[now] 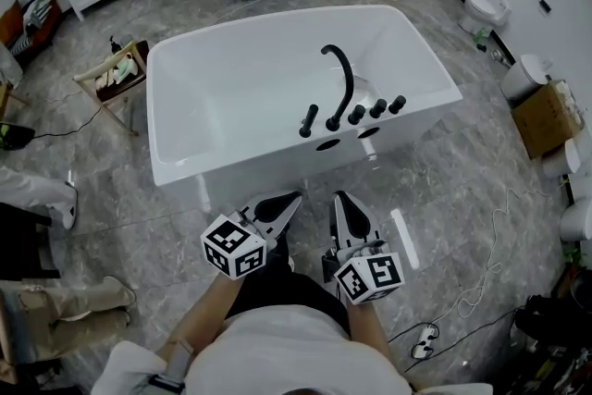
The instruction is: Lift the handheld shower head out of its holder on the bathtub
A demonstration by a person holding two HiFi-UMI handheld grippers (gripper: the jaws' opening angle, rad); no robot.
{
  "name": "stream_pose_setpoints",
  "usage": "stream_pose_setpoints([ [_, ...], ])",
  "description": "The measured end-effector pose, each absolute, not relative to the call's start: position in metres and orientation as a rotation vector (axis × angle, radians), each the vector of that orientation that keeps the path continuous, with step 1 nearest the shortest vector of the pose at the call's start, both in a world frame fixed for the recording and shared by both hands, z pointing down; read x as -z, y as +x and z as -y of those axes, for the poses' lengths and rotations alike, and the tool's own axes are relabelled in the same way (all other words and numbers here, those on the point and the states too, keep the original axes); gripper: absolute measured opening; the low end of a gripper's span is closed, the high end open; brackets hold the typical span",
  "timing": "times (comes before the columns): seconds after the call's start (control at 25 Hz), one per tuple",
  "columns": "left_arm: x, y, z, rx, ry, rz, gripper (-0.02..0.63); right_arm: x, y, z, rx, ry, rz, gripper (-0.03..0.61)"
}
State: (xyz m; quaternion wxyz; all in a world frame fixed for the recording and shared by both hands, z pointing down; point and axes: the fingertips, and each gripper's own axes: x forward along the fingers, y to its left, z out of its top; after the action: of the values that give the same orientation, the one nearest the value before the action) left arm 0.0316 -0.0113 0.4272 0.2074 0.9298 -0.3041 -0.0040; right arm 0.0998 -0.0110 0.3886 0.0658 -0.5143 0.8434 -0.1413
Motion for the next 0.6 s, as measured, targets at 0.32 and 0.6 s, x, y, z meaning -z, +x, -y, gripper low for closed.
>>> stream_pose_setpoints([
  [0.32, -0.434, 0.028, 0.024, -0.005, 2.562, 0.856, 0.012, -0.400, 0.104, 0.025, 0.476, -1.593, -2.536, 0.018],
  [0.6, -0.436, 0.037, 0.056, -0.009, 2.549, 0.837, 0.012, -0.404, 0.111, 0.058, 0.506, -1.600, -2.532, 0.018],
])
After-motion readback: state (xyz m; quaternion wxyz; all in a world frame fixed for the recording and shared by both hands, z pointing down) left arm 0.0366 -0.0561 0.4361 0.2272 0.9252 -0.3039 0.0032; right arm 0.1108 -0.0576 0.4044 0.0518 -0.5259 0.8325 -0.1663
